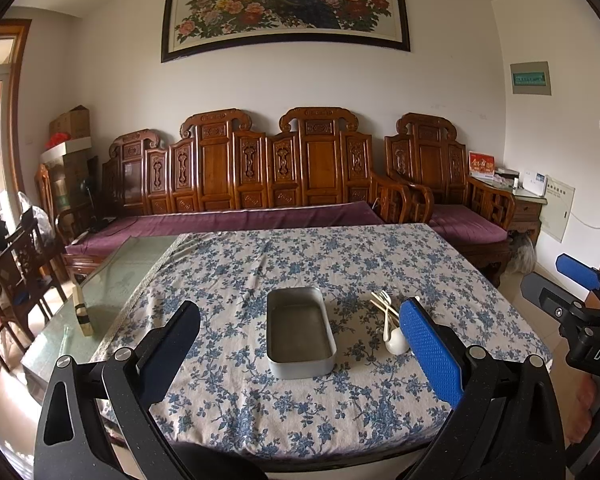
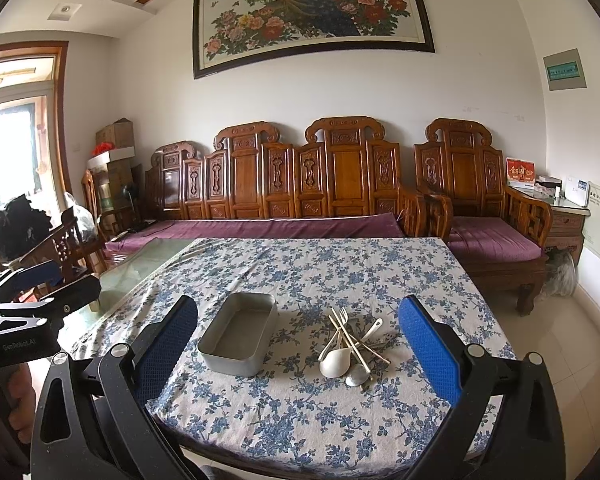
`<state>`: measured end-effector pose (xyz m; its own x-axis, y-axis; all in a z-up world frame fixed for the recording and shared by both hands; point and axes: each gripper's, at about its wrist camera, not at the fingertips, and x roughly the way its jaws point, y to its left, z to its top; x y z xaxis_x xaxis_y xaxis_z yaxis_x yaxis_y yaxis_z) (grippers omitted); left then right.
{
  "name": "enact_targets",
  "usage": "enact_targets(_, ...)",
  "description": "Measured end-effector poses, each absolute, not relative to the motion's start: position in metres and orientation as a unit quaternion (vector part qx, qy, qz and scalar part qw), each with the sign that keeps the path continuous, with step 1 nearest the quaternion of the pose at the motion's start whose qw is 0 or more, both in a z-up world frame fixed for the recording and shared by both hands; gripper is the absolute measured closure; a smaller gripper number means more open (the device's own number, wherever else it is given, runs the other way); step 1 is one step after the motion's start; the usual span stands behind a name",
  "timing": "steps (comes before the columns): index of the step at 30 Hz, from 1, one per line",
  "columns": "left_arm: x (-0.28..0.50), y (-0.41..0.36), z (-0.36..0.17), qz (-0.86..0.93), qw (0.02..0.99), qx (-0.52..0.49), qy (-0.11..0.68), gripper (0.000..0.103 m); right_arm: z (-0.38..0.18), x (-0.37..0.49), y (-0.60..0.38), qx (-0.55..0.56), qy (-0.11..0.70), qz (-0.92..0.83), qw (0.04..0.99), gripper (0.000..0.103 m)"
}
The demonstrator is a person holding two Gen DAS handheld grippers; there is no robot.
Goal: Organize utensils
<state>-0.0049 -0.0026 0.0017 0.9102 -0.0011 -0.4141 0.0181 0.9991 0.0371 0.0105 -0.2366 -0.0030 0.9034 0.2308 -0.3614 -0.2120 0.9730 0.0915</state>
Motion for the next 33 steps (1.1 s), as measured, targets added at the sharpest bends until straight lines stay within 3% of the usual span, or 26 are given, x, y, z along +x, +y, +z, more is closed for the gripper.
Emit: enact_targets(33, -0.0072, -0.0046, 0.0068, -0.008, 0.978, 0.019, 0.209, 0.006, -0.0027, 0.0102, -0.2367, 0.024, 0.188, 0.114, 0.975, 0.002)
